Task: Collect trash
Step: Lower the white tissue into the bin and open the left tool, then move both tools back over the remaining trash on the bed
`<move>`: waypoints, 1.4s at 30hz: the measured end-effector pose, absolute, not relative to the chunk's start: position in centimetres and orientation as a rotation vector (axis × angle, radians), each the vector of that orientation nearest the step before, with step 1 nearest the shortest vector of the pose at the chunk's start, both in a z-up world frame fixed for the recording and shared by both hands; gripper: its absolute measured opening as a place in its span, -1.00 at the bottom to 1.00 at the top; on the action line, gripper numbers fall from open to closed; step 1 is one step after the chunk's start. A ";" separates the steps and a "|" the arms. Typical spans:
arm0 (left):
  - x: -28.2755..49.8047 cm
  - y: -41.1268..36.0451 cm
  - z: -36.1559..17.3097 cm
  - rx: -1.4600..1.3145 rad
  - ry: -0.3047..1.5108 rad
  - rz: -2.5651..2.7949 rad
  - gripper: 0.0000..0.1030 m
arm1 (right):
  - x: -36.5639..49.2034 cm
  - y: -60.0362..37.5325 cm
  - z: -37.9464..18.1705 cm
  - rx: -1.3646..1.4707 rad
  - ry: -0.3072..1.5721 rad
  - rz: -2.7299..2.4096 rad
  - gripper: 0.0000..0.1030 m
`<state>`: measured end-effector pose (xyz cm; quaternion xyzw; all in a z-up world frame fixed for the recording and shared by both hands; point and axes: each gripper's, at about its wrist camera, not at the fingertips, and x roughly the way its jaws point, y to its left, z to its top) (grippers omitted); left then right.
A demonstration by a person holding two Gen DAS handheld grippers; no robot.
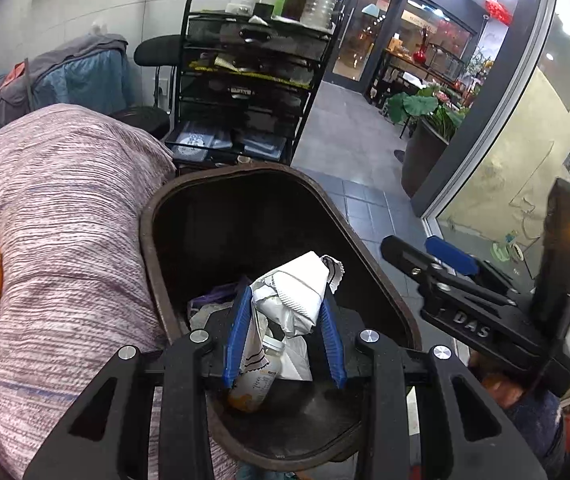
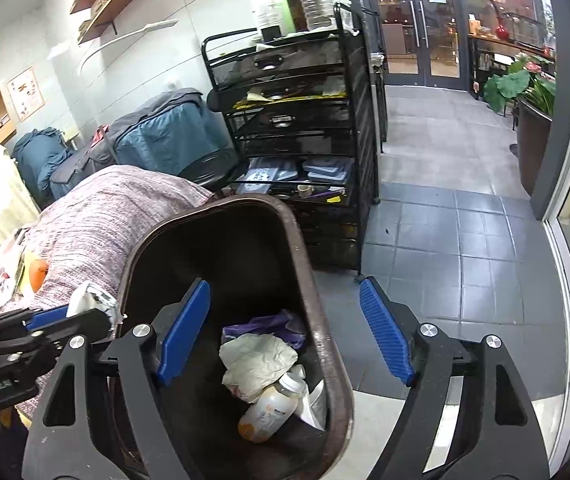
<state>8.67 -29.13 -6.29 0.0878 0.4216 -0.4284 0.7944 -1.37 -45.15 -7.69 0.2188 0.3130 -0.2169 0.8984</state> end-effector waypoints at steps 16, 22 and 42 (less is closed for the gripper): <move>7.7 -29.1 -6.2 0.204 0.823 -0.928 0.71 | -2.1 -46.0 -7.5 0.477 0.616 -0.499 0.68; 7.0 -28.8 -5.0 0.231 0.731 -0.903 0.82 | -2.2 -46.0 -7.0 0.477 0.598 -0.492 0.69; 5.8 -21.3 -0.6 0.190 0.576 -0.760 0.88 | 0.9 -40.2 -4.6 0.419 0.550 -0.277 0.69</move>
